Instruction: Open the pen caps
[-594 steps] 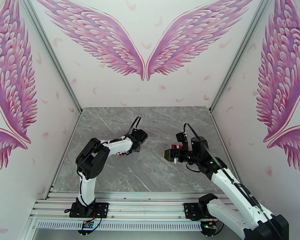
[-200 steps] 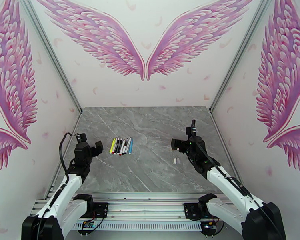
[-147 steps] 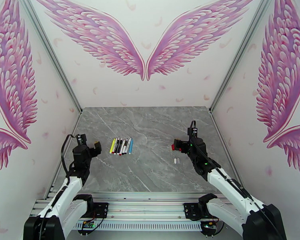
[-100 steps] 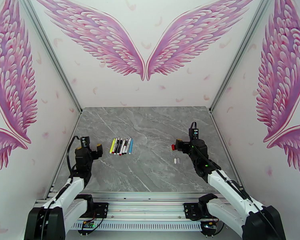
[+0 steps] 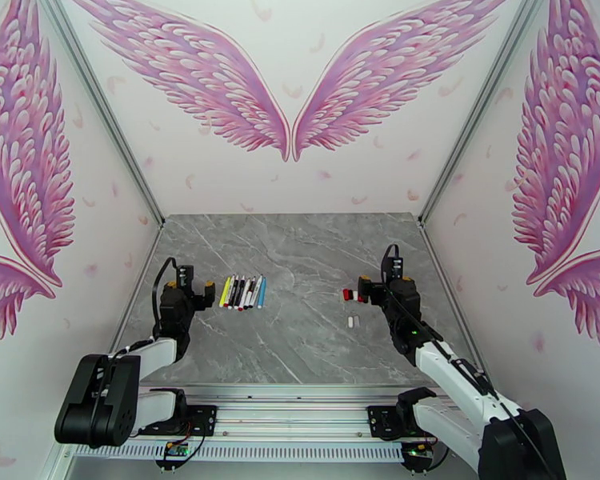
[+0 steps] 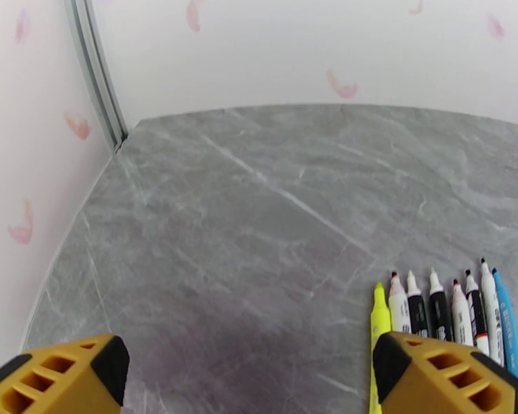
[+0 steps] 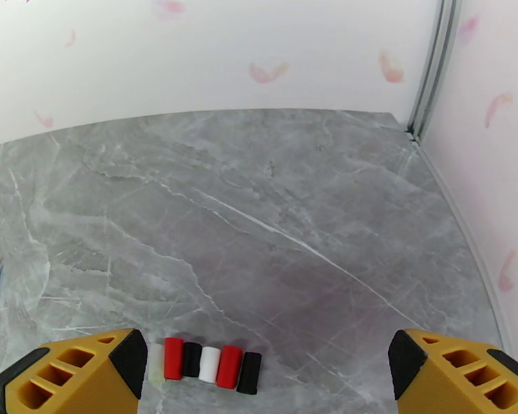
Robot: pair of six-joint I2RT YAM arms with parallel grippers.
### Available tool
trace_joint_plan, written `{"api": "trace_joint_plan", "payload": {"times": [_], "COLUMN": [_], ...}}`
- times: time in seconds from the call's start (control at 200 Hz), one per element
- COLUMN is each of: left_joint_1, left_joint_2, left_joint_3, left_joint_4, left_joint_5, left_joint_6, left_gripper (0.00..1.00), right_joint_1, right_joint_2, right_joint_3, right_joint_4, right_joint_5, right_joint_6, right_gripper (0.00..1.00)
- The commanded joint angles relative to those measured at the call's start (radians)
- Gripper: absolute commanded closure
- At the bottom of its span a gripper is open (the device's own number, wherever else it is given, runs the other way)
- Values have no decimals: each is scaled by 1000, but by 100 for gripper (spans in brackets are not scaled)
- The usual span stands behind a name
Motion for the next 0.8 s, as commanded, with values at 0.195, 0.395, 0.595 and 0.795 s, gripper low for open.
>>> {"api": "trace_joint_plan", "payload": {"times": [0.195,0.395,0.595,0.795], "left_joint_1": [52,59,56,56], "left_joint_2": [155,158,158,156], "left_joint_3": [102,104,104,104], "left_joint_4": [49,51,52,52], "left_joint_5": [115,116,109,107], "left_joint_6": [-35,-41,-41,-40], "left_gripper": [1,1,1,1], "right_joint_1": [-43,-75,-107,-117], "right_joint_2": [91,198,344,438], "right_joint_3": [-18,-2,-12,-18], "right_joint_4": [142,244,422,528], "right_joint_5": [-56,-98,-127,-178], "right_joint_6": [-30,-57,-65,-81], "right_gripper": [1,1,1,1]}}
